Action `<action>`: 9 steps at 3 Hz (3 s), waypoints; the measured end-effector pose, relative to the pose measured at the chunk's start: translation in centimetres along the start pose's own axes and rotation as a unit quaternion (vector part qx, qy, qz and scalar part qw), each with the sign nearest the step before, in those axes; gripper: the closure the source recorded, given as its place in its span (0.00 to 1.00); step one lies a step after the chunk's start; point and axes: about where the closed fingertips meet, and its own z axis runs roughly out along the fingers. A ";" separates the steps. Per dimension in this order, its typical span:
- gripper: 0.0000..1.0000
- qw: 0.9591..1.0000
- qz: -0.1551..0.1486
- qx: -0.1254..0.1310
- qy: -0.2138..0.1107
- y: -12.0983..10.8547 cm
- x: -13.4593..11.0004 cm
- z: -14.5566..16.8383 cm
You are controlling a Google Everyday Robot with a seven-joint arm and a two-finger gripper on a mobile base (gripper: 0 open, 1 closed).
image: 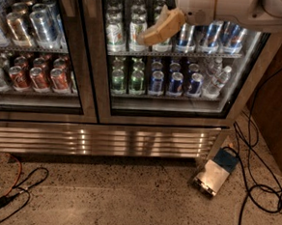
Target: Open right fridge door
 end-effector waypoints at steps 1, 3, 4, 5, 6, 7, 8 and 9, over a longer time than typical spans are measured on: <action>0.00 1.000 0.012 -0.015 0.009 1.6 1.4 0.6; 0.00 1.000 0.021 -0.005 0.000 1.5 1.4 1.3; 0.00 0.999 0.049 0.013 -0.005 -0.3 2.8 4.5; 0.00 0.998 0.061 0.010 0.006 -4.4 3.1 12.0; 0.00 0.998 0.061 0.010 0.006 -4.4 3.1 12.0; 0.00 0.998 0.065 -0.002 -0.016 -4.0 2.7 13.1; 0.07 0.997 0.053 -0.033 -0.039 -3.6 1.2 15.3; 0.18 0.996 0.039 -0.067 -0.053 -2.8 -0.5 16.7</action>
Offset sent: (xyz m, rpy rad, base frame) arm -0.0049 0.0039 -0.0232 -0.0223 0.0376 0.0110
